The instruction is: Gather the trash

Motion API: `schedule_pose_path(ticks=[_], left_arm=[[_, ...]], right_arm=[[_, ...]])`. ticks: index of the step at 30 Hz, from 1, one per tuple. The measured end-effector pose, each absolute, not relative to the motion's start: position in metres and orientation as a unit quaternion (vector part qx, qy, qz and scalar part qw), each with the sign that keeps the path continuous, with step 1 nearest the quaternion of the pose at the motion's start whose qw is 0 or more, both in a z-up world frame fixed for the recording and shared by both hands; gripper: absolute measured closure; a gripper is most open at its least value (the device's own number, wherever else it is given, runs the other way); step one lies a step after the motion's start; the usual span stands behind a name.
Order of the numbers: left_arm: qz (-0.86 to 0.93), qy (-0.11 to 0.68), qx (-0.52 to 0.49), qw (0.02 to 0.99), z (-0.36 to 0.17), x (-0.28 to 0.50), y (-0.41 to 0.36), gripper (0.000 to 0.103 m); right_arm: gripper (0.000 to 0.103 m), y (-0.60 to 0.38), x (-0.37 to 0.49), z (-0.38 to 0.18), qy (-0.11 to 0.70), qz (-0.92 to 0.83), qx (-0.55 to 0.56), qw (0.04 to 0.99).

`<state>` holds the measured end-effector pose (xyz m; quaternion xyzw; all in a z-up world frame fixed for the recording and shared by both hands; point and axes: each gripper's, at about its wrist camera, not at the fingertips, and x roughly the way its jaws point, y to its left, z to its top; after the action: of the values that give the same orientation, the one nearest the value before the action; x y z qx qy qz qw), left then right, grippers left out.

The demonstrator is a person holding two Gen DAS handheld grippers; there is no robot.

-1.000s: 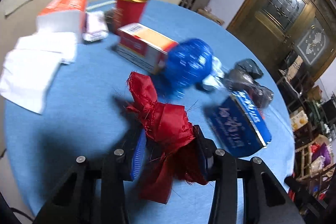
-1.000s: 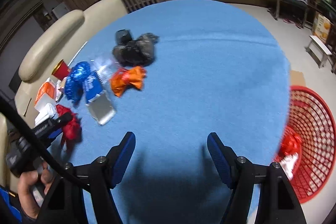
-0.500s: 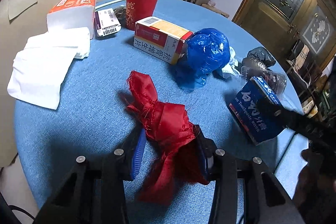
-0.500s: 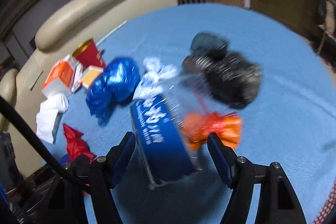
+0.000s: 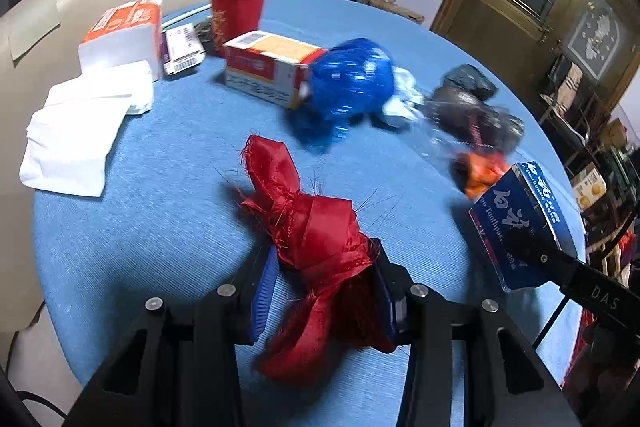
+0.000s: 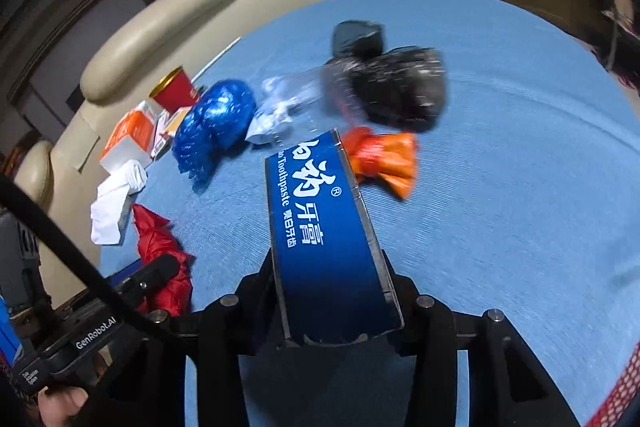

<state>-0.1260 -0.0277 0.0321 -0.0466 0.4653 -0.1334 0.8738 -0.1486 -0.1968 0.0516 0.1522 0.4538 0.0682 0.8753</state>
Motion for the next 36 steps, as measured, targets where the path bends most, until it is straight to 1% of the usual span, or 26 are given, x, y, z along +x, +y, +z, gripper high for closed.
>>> schedule_pose_path(ticks=[16,25,36], left_arm=[[-0.174,0.44,-0.006,0.881,0.061,-0.165,-0.064,0.058],[-0.181,0.414,-0.001,0.892,0.083,-0.191,-0.064,0.058],[-0.192,0.372,-0.003,0.908,0.117,-0.236,-0.049,0.058]], right_arm=[[0.055,-0.241,-0.211,0.056,0.422,0.049,0.217,0.879],[0.055,-0.244,-0.236,0.073,0.396,0.051,0.23,0.888],[0.055,-0.25,-0.287,0.095,0.353,0.049,0.251,0.9]])
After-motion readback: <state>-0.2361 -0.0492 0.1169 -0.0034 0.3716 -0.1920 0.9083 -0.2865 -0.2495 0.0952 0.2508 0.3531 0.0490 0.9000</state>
